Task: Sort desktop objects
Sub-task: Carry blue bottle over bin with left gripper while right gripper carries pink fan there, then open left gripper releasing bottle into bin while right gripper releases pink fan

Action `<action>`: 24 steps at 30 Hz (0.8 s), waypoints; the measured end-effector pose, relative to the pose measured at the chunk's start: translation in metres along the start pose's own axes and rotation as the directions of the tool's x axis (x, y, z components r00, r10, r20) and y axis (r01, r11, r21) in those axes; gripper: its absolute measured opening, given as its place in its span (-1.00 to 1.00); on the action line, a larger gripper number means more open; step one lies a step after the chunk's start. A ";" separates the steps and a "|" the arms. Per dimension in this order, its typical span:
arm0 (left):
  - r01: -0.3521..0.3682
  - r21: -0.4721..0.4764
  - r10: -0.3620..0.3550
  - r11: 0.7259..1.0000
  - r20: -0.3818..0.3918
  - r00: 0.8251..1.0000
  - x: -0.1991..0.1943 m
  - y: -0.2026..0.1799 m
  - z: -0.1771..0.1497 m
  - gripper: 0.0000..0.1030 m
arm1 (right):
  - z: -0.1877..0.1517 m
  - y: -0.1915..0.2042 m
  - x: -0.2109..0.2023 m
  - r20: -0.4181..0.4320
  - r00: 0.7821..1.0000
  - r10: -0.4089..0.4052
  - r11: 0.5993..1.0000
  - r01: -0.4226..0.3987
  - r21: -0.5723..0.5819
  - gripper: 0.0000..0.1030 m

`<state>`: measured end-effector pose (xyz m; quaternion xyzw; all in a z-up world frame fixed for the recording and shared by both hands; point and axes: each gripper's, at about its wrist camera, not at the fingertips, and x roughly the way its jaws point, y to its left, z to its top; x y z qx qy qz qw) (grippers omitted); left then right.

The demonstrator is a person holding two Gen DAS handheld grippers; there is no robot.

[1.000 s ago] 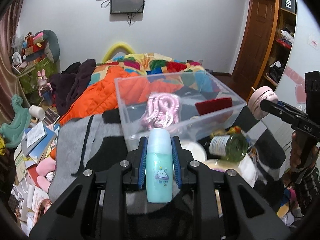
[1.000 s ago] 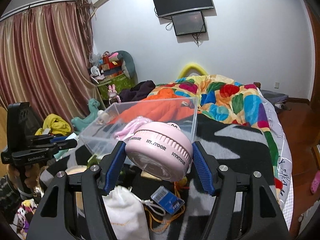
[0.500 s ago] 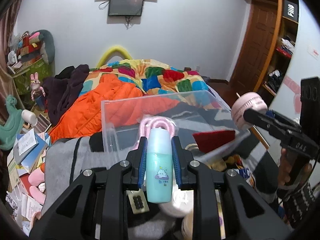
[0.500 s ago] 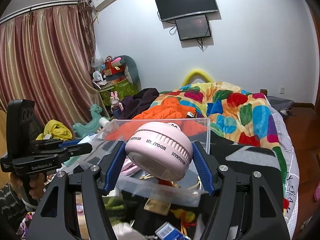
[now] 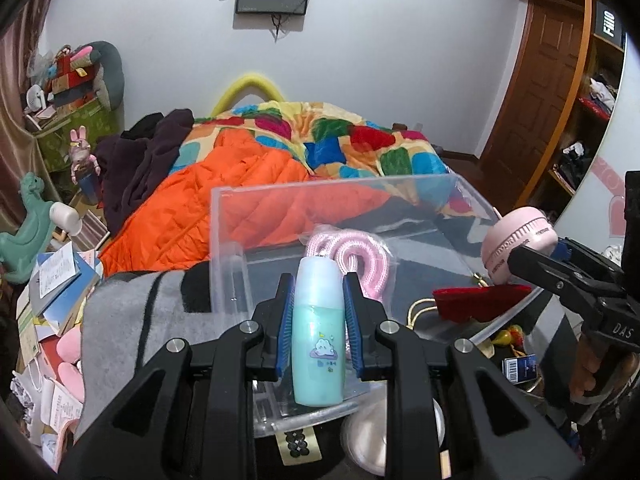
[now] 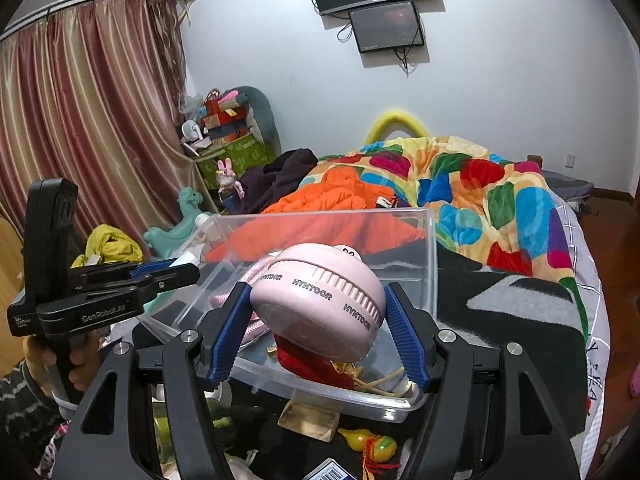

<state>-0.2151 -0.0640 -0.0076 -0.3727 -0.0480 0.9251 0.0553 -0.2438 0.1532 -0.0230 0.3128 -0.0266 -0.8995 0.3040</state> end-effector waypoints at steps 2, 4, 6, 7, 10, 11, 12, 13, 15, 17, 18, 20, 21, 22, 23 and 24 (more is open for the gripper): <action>-0.001 0.001 0.001 1.000 -0.013 1.000 0.005 -0.001 -0.001 -0.54 | -0.001 0.000 0.005 -0.010 1.000 -0.004 1.000 0.003 -0.003 0.23; -0.003 0.002 0.003 1.000 -0.021 1.000 0.009 -0.001 -0.003 -0.54 | -0.003 0.001 0.009 -0.024 1.000 -0.008 1.000 0.008 -0.007 0.23; -0.004 0.004 0.004 1.000 -0.027 1.000 0.012 -0.002 -0.003 -0.54 | -0.004 0.002 0.013 -0.035 0.999 -0.011 1.000 0.011 -0.011 0.23; -0.013 0.005 0.013 1.000 -0.028 1.000 0.013 -0.002 -0.004 -0.54 | -0.004 0.003 0.015 -0.043 0.999 -0.014 1.000 0.013 -0.017 0.23; -0.024 0.016 0.024 1.000 -0.031 0.999 0.014 -0.004 -0.004 -0.54 | -0.003 0.007 0.016 -0.050 0.998 -0.027 0.999 0.025 -0.035 0.23; -0.025 0.018 0.026 1.000 -0.032 0.999 0.014 -0.004 -0.004 -0.54 | -0.003 0.008 0.017 -0.054 0.998 -0.026 0.999 0.024 -0.037 0.23; -0.025 0.021 0.026 0.999 -0.034 0.999 0.015 -0.004 -0.004 -0.54 | -0.003 0.009 0.019 -0.062 0.998 -0.028 0.999 0.026 -0.041 0.23; -0.026 0.023 0.027 0.999 -0.036 0.999 0.015 -0.005 -0.004 -0.54 | -0.003 0.010 0.021 -0.070 0.997 -0.034 0.998 0.030 -0.052 0.23; -0.022 0.020 0.023 1.000 -0.037 0.999 0.014 -0.005 -0.004 -0.54 | -0.004 0.013 0.024 -0.083 0.996 -0.041 0.997 0.036 -0.067 0.23; -0.023 0.017 0.024 1.000 -0.037 0.999 0.013 -0.005 -0.004 -0.54 | -0.006 0.016 0.025 -0.082 0.995 -0.061 0.994 0.053 -0.091 0.23; -0.021 0.017 0.022 1.000 -0.038 0.999 0.013 -0.005 -0.004 -0.54 | -0.006 0.017 0.025 -0.082 0.994 -0.066 0.993 0.058 -0.098 0.24; -0.019 0.019 0.020 1.000 -0.041 0.999 0.013 -0.006 -0.005 -0.54 | -0.009 0.019 0.025 -0.082 0.994 -0.068 0.992 0.059 -0.112 0.24; -0.018 0.020 0.019 1.000 -0.044 0.999 0.013 -0.006 -0.004 -0.50 | -0.009 0.020 0.024 -0.077 0.995 -0.069 0.992 0.060 -0.113 0.23; -0.016 0.021 0.017 1.000 -0.047 0.999 0.012 -0.007 -0.004 -0.48 | -0.010 0.020 0.022 -0.075 0.995 -0.067 0.992 0.058 -0.114 0.24; -0.015 0.022 0.016 1.000 -0.048 0.999 0.012 -0.008 -0.004 -0.44 | -0.009 0.021 0.022 -0.075 0.995 -0.065 0.992 0.056 -0.115 0.24; -0.012 0.026 0.014 1.000 -0.052 0.999 0.012 -0.009 -0.004 -0.37 | -0.009 0.021 0.021 -0.075 0.995 -0.064 0.992 0.055 -0.115 0.24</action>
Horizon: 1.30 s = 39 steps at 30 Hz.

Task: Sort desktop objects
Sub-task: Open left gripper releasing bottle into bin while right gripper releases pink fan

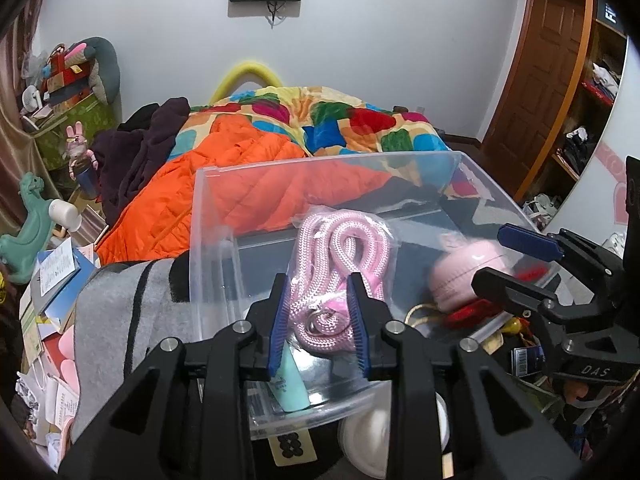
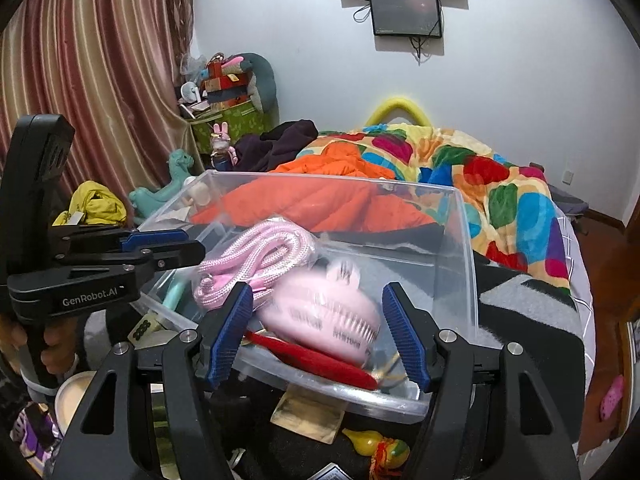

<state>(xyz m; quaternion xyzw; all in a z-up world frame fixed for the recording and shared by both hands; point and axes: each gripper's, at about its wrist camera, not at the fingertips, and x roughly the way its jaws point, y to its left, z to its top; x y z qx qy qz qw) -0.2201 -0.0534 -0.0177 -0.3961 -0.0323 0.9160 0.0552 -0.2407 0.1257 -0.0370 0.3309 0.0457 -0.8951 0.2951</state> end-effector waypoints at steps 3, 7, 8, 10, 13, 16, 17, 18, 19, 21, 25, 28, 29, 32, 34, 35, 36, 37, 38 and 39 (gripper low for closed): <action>-0.001 0.013 0.000 1.000 0.004 1.000 -0.003 -0.004 0.000 -0.33 | 0.000 0.000 -0.002 0.002 1.000 -0.002 1.000 0.002 -0.001 0.24; 0.004 0.026 -0.005 1.000 0.017 1.000 -0.011 -0.008 -0.001 -0.28 | -0.001 0.001 -0.009 0.015 1.000 -0.013 1.000 0.013 -0.014 0.27; 0.004 0.028 -0.004 1.000 0.022 1.000 -0.014 -0.009 -0.001 -0.18 | -0.002 0.002 -0.011 0.016 1.000 -0.010 1.000 0.010 -0.017 0.37; -0.001 0.033 0.000 0.999 0.035 0.999 -0.020 -0.010 -0.002 -0.06 | -0.003 0.003 -0.018 0.037 0.999 -0.009 1.000 0.009 -0.016 0.50; -0.003 0.034 0.002 0.999 0.038 0.999 -0.029 -0.012 -0.004 0.04 | -0.005 0.005 -0.027 0.062 0.998 -0.018 0.999 0.020 -0.028 0.50; -0.003 0.031 0.001 1.000 0.052 0.999 -0.038 -0.012 -0.008 0.25 | -0.006 0.006 -0.036 0.080 0.996 -0.027 0.999 0.030 -0.033 0.59; -0.011 0.036 0.009 0.999 0.057 0.998 -0.041 -0.012 -0.009 0.25 | -0.007 0.005 -0.039 0.088 0.996 -0.030 0.999 0.032 -0.030 0.61; -0.021 0.041 0.018 0.999 0.064 0.998 -0.043 -0.013 -0.010 0.27 | -0.008 0.004 -0.042 0.095 0.995 -0.031 0.999 0.034 -0.027 0.61; -0.034 0.050 0.030 0.998 0.073 0.997 -0.047 -0.014 -0.011 0.29 | -0.008 0.004 -0.044 0.098 0.995 -0.032 0.999 0.035 -0.025 0.61; -0.053 0.057 0.049 0.997 0.085 0.995 -0.051 -0.015 -0.014 0.42 | -0.011 0.002 -0.048 0.101 0.994 -0.038 0.999 0.040 -0.022 0.61; -0.084 0.071 0.076 0.994 0.106 0.991 -0.063 -0.018 -0.020 0.49 | -0.015 -0.003 -0.058 0.103 0.993 -0.057 0.998 0.059 -0.020 0.62; -0.101 0.078 0.092 0.992 0.112 0.989 -0.068 -0.017 -0.024 0.60 | -0.020 -0.007 -0.065 0.103 0.992 -0.071 0.997 0.073 -0.019 0.62; -0.100 0.075 0.091 0.992 0.114 0.989 -0.071 -0.016 -0.027 0.68 | -0.022 -0.009 -0.067 0.101 0.992 -0.075 0.997 0.078 -0.017 0.62; -0.086 0.057 0.080 0.995 0.113 0.990 -0.078 -0.011 -0.032 0.70 | -0.026 -0.015 -0.075 0.091 0.992 -0.085 0.996 0.086 -0.010 0.63; -0.090 0.048 0.084 0.995 0.115 0.990 -0.084 -0.006 -0.035 0.70 | -0.030 -0.018 -0.083 0.097 0.993 -0.070 0.998 0.070 0.003 0.63; -0.093 0.045 0.087 0.995 0.116 0.989 -0.085 -0.005 -0.037 0.70 | -0.031 -0.020 -0.089 0.106 0.992 -0.069 0.998 0.068 0.009 0.63; -0.096 0.042 0.091 0.994 0.115 0.989 -0.087 -0.003 -0.039 0.70 | -0.032 -0.021 -0.093 0.114 0.991 -0.074 0.997 0.073 0.012 0.63; -0.100 0.037 0.096 0.994 0.109 0.989 -0.088 0.000 -0.042 0.70 | -0.033 -0.022 -0.097 0.124 0.989 -0.082 0.997 0.081 0.012 0.63; -0.099 0.033 0.096 0.994 0.102 0.990 -0.089 0.002 -0.045 0.71 | -0.034 -0.022 -0.100 0.128 0.988 -0.085 0.996 0.084 0.011 0.66; -0.096 0.026 0.093 0.995 0.095 0.991 -0.090 0.004 -0.048 0.71 | -0.035 -0.022 -0.103 0.133 0.987 -0.092 0.996 0.091 0.013 0.74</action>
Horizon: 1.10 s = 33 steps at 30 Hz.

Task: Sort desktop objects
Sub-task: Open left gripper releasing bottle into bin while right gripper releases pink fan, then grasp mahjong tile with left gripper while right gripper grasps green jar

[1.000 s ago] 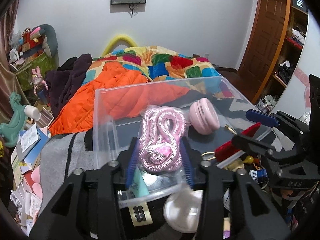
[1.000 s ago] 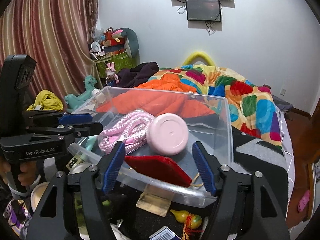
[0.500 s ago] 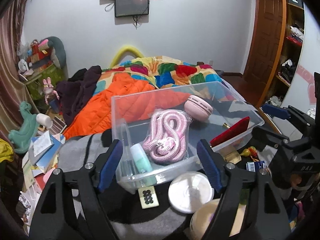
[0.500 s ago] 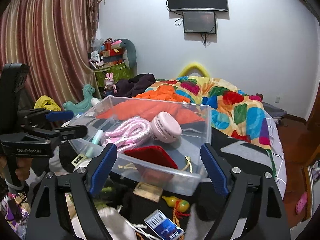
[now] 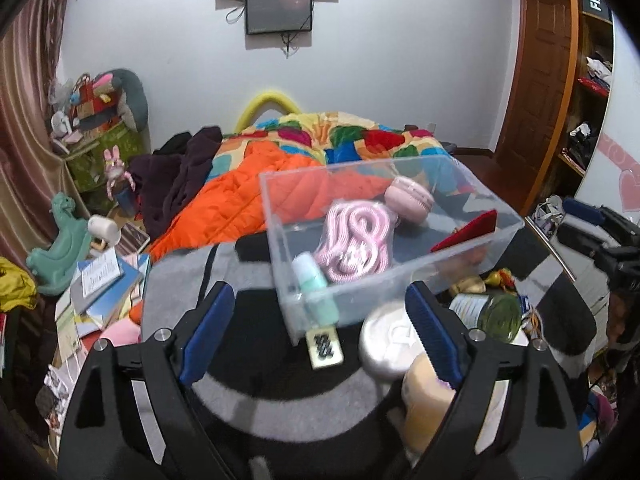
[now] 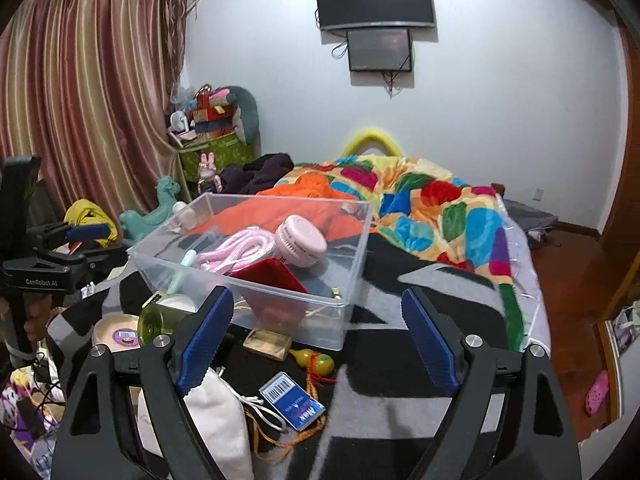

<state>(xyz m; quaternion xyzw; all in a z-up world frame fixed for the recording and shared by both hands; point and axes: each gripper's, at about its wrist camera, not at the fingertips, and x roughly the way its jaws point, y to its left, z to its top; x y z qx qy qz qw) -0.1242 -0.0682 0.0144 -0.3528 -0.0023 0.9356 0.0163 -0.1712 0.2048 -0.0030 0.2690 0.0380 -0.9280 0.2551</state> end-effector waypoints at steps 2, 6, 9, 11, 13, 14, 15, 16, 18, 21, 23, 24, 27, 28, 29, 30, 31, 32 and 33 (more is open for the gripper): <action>0.003 -0.021 -0.003 1.000 -0.015 1.000 -0.001 0.005 -0.010 0.71 | -0.003 -0.002 -0.002 0.012 1.000 -0.017 1.000 0.017 0.009 0.86; -0.002 -0.054 0.000 0.999 -0.045 0.999 0.004 0.016 -0.027 0.71 | -0.011 -0.001 0.002 0.006 0.999 -0.047 0.999 0.047 -0.007 0.88; 0.005 -0.088 -0.014 0.996 -0.097 0.995 0.016 0.024 -0.038 0.71 | -0.019 -0.002 0.010 -0.027 0.999 -0.046 0.999 0.046 -0.008 0.88; 0.006 -0.101 -0.020 0.995 -0.131 0.991 0.027 0.026 -0.044 0.71 | -0.024 -0.003 0.015 -0.041 0.998 -0.044 0.999 0.044 -0.003 0.88; 0.013 -0.103 -0.029 0.995 -0.159 0.987 0.037 0.026 -0.049 0.71 | -0.029 -0.005 0.019 -0.056 0.997 -0.053 0.999 0.053 -0.001 0.88; 0.017 -0.099 -0.034 0.995 -0.171 0.985 0.041 0.024 -0.051 0.71 | -0.031 -0.007 0.020 -0.066 0.997 -0.050 0.999 0.050 0.003 0.88; 0.022 -0.094 -0.038 0.995 -0.179 0.983 0.044 0.022 -0.051 0.71 | -0.033 -0.008 0.021 -0.080 0.996 -0.044 0.999 0.045 0.008 0.88; 0.033 -0.094 -0.049 0.995 -0.182 0.982 0.047 0.021 -0.052 0.71 | -0.034 -0.009 0.023 -0.100 0.994 -0.033 0.999 0.034 0.013 0.88; 0.053 -0.111 -0.074 0.992 -0.190 0.979 0.051 0.022 -0.051 0.71 | -0.038 -0.010 0.027 -0.139 0.990 -0.003 1.000 0.007 0.023 0.88; 0.050 -0.132 -0.075 0.990 -0.193 0.978 0.056 0.025 -0.049 0.71 | -0.042 -0.009 0.027 -0.153 0.988 0.007 1.000 -0.004 0.023 0.88; 0.043 -0.139 -0.070 0.989 -0.203 0.977 0.060 0.026 -0.047 0.71 | -0.044 -0.006 0.027 -0.154 0.988 0.018 1.000 -0.016 0.015 0.88; 0.039 -0.141 -0.068 0.989 -0.208 0.976 0.062 0.026 -0.046 0.71 | -0.044 -0.004 0.026 -0.152 0.988 0.026 1.000 -0.024 0.013 0.88; 0.019 -0.137 -0.049 0.990 -0.225 0.973 0.068 0.026 -0.046 0.63 | -0.045 0.007 0.024 -0.146 0.987 0.060 0.998 -0.063 -0.011 0.88; 0.012 -0.131 -0.043 0.991 -0.233 0.972 0.071 0.025 -0.047 0.59 | -0.046 0.012 0.025 -0.143 0.987 0.069 0.997 -0.073 -0.025 0.88; 0.007 -0.122 -0.037 0.992 -0.240 0.970 0.073 0.024 -0.048 0.54 | -0.046 0.017 0.025 -0.141 0.987 0.079 0.995 -0.086 -0.044 0.87; 0.004 -0.113 -0.031 0.994 -0.240 0.970 0.075 0.022 -0.048 0.52 | -0.046 0.025 0.026 -0.139 0.986 0.089 0.993 -0.099 -0.063 0.86; 0.011 -0.107 -0.036 0.994 -0.236 0.971 0.076 0.020 -0.047 0.51 | -0.047 0.029 0.027 -0.139 0.985 0.098 0.991 -0.109 -0.076 0.86; 0.017 -0.107 -0.043 0.994 -0.237 0.971 0.076 0.019 -0.046 0.48 | -0.047 0.036 0.030 -0.146 0.984 0.099 0.989 -0.114 -0.096 0.86; 0.020 -0.107 -0.045 0.994 -0.237 0.971 0.077 0.019 -0.045 0.41 | -0.048 0.042 0.032 -0.149 0.984 0.097 0.987 -0.115 -0.113 0.86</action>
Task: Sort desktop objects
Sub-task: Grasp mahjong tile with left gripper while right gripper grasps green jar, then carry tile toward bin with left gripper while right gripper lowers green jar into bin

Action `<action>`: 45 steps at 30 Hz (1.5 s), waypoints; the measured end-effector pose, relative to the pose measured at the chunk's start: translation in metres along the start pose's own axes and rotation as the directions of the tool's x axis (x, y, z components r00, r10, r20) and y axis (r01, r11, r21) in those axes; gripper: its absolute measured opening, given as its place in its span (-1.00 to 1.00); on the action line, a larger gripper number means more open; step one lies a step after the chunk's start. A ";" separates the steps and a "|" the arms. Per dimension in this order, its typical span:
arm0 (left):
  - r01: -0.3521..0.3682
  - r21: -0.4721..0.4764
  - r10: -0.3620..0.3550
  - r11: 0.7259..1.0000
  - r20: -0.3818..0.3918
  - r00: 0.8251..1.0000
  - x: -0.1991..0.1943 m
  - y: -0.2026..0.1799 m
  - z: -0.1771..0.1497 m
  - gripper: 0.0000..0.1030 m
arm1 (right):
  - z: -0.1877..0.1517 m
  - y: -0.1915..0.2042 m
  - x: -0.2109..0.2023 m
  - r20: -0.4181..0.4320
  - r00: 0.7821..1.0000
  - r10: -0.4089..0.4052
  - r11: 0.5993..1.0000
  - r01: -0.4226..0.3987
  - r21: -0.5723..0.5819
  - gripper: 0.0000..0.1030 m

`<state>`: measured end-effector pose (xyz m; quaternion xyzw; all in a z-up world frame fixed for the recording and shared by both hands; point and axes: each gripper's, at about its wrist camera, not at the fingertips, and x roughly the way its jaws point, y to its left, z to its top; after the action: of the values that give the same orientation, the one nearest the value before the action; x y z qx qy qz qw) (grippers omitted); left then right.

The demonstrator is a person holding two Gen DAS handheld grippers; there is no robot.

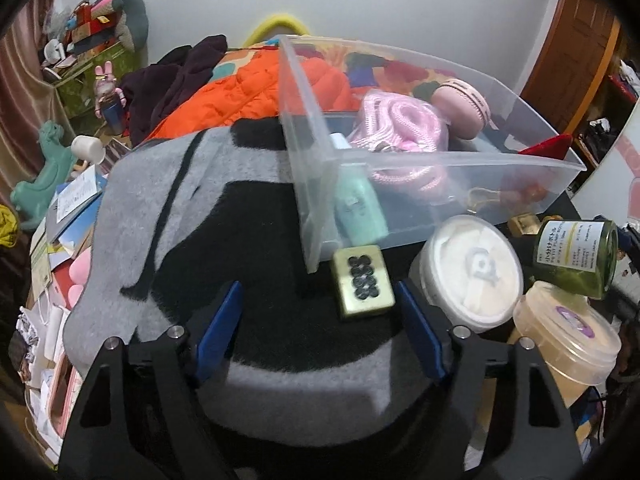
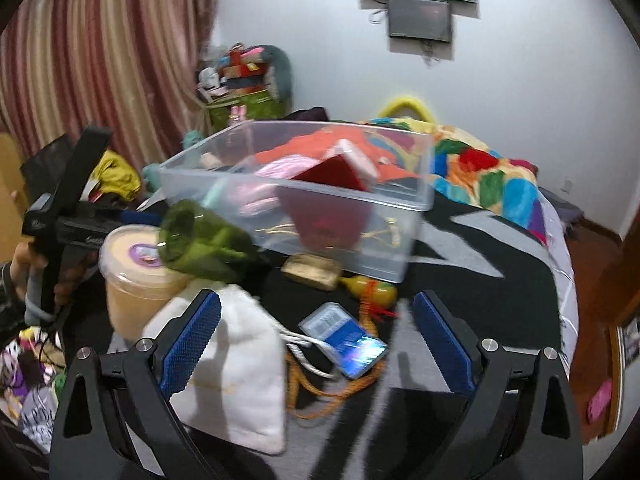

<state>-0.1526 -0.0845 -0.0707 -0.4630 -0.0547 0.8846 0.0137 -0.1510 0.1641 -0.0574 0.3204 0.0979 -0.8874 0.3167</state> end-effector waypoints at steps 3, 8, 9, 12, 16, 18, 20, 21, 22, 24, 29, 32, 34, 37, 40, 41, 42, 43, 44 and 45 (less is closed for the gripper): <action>-0.003 0.025 0.003 1.000 0.000 1.000 0.002 -0.005 0.004 0.20 | 0.002 0.013 0.006 -0.002 1.000 0.008 0.999 -0.008 -0.051 0.71; -0.026 0.074 0.025 0.997 0.018 1.000 0.004 -0.015 0.006 -0.11 | 0.008 0.023 0.011 0.005 0.999 0.031 0.996 -0.031 -0.085 0.65; -0.026 0.078 0.024 0.997 0.023 0.999 0.005 -0.015 0.005 -0.17 | 0.010 0.025 0.011 0.009 0.999 0.034 0.995 -0.033 -0.090 0.61; -0.031 0.086 0.027 0.996 0.037 0.999 0.005 -0.013 0.003 -0.31 | 0.014 0.027 0.013 0.013 0.998 0.057 0.995 -0.055 -0.087 0.60; -0.004 0.094 0.001 0.996 0.029 1.000 -0.001 -0.009 0.000 -0.47 | 0.019 0.034 0.018 0.012 0.997 0.080 0.991 -0.078 -0.106 0.60; 0.000 0.097 -0.002 0.995 0.023 1.000 -0.004 -0.007 -0.003 -0.54 | 0.021 0.040 0.022 0.013 0.996 0.087 0.988 -0.085 -0.126 0.59; -0.016 0.106 0.013 0.994 0.028 1.000 -0.009 -0.005 -0.007 -0.54 | 0.022 0.043 0.026 0.012 0.996 0.092 0.987 -0.090 -0.131 0.56; -0.015 0.106 0.012 0.994 0.026 1.000 -0.010 -0.003 -0.009 -0.53 | 0.023 0.045 0.028 0.007 0.995 0.102 0.986 -0.100 -0.134 0.52; -0.017 0.100 0.015 0.995 0.026 1.000 -0.011 -0.001 -0.010 -0.53 | 0.023 0.047 0.029 0.002 0.992 0.129 0.983 -0.128 -0.132 0.49; -0.016 0.097 0.013 0.995 0.024 1.000 -0.011 0.002 -0.012 -0.53 | 0.025 0.048 0.031 -0.003 0.988 0.155 0.980 -0.154 -0.124 0.25; -0.034 0.111 0.030 0.993 0.034 0.999 -0.008 -0.004 -0.012 -0.53 | 0.027 0.050 0.031 -0.008 0.987 0.158 0.981 -0.158 -0.113 0.16; -0.031 0.121 0.024 0.992 0.055 0.998 -0.007 -0.008 -0.012 -0.53 | 0.025 0.051 0.025 0.001 0.990 0.143 0.982 -0.142 -0.123 0.16; -0.026 0.125 0.018 0.992 0.068 0.998 -0.006 -0.010 -0.013 -0.54 | 0.024 0.048 0.019 0.011 0.989 0.146 0.983 -0.144 -0.116 0.16; -0.033 0.140 0.021 0.990 0.084 0.996 -0.009 -0.013 -0.015 -0.54 | 0.027 0.039 0.010 0.030 0.988 0.151 0.985 -0.148 -0.090 0.16; -0.020 0.136 0.008 0.990 0.086 0.996 -0.013 -0.012 -0.016 -0.54 | 0.030 0.031 0.003 0.041 0.985 0.170 0.984 -0.167 -0.060 0.16; -0.016 0.134 0.004 0.991 0.088 0.996 -0.016 -0.012 -0.016 -0.54 | 0.031 0.028 0.001 0.045 0.983 0.179 0.983 -0.176 -0.049 0.16; -0.015 0.129 0.003 0.991 0.094 0.996 -0.019 -0.012 -0.017 -0.54 | 0.032 0.026 -0.002 0.053 0.982 0.181 0.983 -0.179 -0.038 0.16; -0.008 0.127 -0.005 0.992 0.099 0.995 -0.022 -0.012 -0.017 -0.54 | 0.033 0.025 -0.004 0.058 0.982 0.181 0.983 -0.179 -0.032 0.16; 0.001 0.123 -0.014 0.992 0.102 0.995 -0.025 -0.012 -0.016 -0.54 | 0.033 0.023 -0.007 0.069 0.982 0.177 0.984 -0.176 -0.025 0.16; 0.004 0.119 -0.017 0.993 0.110 0.994 -0.030 -0.012 -0.016 -0.54 | 0.034 0.022 -0.010 0.075 0.981 0.176 0.984 -0.175 -0.021 0.16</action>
<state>-0.1230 -0.0732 -0.0541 -0.4114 -0.0051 0.9105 0.0428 -0.1488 0.1390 -0.0243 0.2912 0.0634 -0.8669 0.3995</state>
